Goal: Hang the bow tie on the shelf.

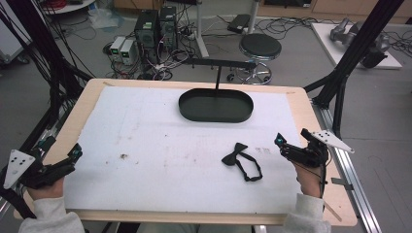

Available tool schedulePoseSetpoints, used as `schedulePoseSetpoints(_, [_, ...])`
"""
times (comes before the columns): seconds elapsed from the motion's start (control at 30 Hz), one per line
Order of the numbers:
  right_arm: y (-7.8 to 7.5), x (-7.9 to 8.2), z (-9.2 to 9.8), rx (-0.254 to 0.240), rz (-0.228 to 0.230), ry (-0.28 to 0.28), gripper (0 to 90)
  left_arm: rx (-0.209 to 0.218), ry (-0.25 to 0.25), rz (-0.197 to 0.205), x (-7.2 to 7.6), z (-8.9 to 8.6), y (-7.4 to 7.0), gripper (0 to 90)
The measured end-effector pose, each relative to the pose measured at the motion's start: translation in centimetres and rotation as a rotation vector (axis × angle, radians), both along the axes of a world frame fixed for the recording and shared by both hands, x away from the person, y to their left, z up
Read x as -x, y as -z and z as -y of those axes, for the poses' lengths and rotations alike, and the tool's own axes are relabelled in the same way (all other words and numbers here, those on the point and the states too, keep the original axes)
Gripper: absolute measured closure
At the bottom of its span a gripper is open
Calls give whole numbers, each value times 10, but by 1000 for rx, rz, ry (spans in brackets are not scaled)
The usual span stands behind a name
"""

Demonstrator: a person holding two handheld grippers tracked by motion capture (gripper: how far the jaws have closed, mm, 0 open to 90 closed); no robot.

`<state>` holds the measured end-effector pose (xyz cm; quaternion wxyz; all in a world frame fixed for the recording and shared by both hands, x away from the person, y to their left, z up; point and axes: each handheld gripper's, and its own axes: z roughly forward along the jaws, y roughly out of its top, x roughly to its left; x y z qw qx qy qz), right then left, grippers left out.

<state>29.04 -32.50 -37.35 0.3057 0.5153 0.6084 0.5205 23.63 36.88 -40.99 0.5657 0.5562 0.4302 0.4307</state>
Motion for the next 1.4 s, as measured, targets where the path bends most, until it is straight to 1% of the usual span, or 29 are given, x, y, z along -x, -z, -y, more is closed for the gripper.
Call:
schedulePoseSetpoints(0.03, [0, 0, 0, 6, 4, 3, 8, 1, 1, 1, 0, 0, 0, 134])
schedulePoseSetpoints(0.17, [1, 0, 1, 1, 5, -3, 8, 2, 5, 1, 0, 0, 0, 134])
schedulePoseSetpoints(0.33, [4, -2, 3, 11, -11, 5, 9, 0, 6, -4, -1, 1, 1, 134])
schedulePoseSetpoints(0.37, [6, -5, 4, 21, -16, 4, 9, -2, 7, -4, 0, 1, 1, 134])
schedulePoseSetpoints(0.43, [6, -7, 4, 20, -22, 1, 9, -3, 6, -3, 0, 1, 1, 134])
schedulePoseSetpoints(0.47, [7, -10, 5, 37, -29, 8, 9, -8, 2, -11, -1, 0, 2, 134])
schedulePoseSetpoints(0.5, [8, -13, 6, 49, -26, 8, 9, -8, 2, -11, -1, 0, 2, 134])
schedulePoseSetpoints(0.57, [9, -16, 9, 46, -29, 1, 9, -7, -6, -24, -1, -1, 4, 134])
schedulePoseSetpoints(0.7, [9, -22, 11, 45, -38, 0, 9, -5, -6, -22, -1, -1, 4, 134])
schedulePoseSetpoints(0.73, [9, -27, 12, 50, -35, -18, 9, -11, -7, -19, 0, 0, 3, 134])
schedulePoseSetpoints(0.77, [9, -27, 12, 50, -35, -18, 9, -11, -7, -19, 0, 0, 3, 134])
schedulePoseSetpoints(0.8, [9, -33, 13, 63, -30, -44, 9, -14, -7, -19, 0, 0, 3, 134])
schedulePoseSetpoints(0.83, [9, -33, 13, 63, -30, -44, 9, -14, -7, -19, 0, 0, 3, 134])
schedulePoseSetpoints(0.87, [9, -38, 12, 73, -34, -76, 9, -15, -7, -21, 0, 0, 4, 134])
schedulePoseSetpoints(0.9, [9, -38, 12, 73, -34, -76, 9, -16, -9, -23, 0, 0, 4, 134])
schedulePoseSetpoints(0.93, [8, -41, 12, 86, -29, -95, 12, -13, -9, -23, 0, 0, 4, 134])
schedulePoseSetpoints(0.97, [8, -44, 12, 89, -33, -113, 13, -12, -10, -25, 0, -1, 5, 134])
schedulePoseSetpoints(1.0, [8, -49, 11, 95, -44, -146, 14, -12, -11, -26, 0, -1, 5, 134])
schedulePoseSetpoints(1.13, [7, -58, 8, 114, -69, -211, 13, -14, -11, -30, -1, -1, 6, 134])
schedulePoseSetpoints(1.17, [7, -58, 8, 114, -69, -211, 13, -14, -11, -30, -1, -1, 6, 135])
schedulePoseSetpoints(1.2, [7, -61, 7, 121, -75, -246, 13, -16, -9, -34, -2, -1, 6, 134])
schedulePoseSetpoints(1.23, [7, -61, 7, 121, -75, -246, 13, -16, -9, -34, -2, -1, 6, 134])
schedulePoseSetpoints(1.27, [9, -64, 5, 117, -99, -279, 13, -14, -10, -36, -2, -1, 7, 134])
schedulePoseSetpoints(1.3, [9, -64, 5, 117, -99, -279, 13, -13, -10, -37, -2, -1, 7, 134])
schedulePoseSetpoints(1.33, [12, -66, 4, 126, -114, -319, 14, -18, -12, -41, -3, -1, 8, 134])
schedulePoseSetpoints(1.37, [12, -66, 4, 126, -114, -319, 14, -18, -12, -41, -3, -1, 8, 134])
schedulePoseSetpoints(1.4, [16, -67, 2, 138, -138, -349, 13, -18, -13, -39, -3, -1, 8, 134])
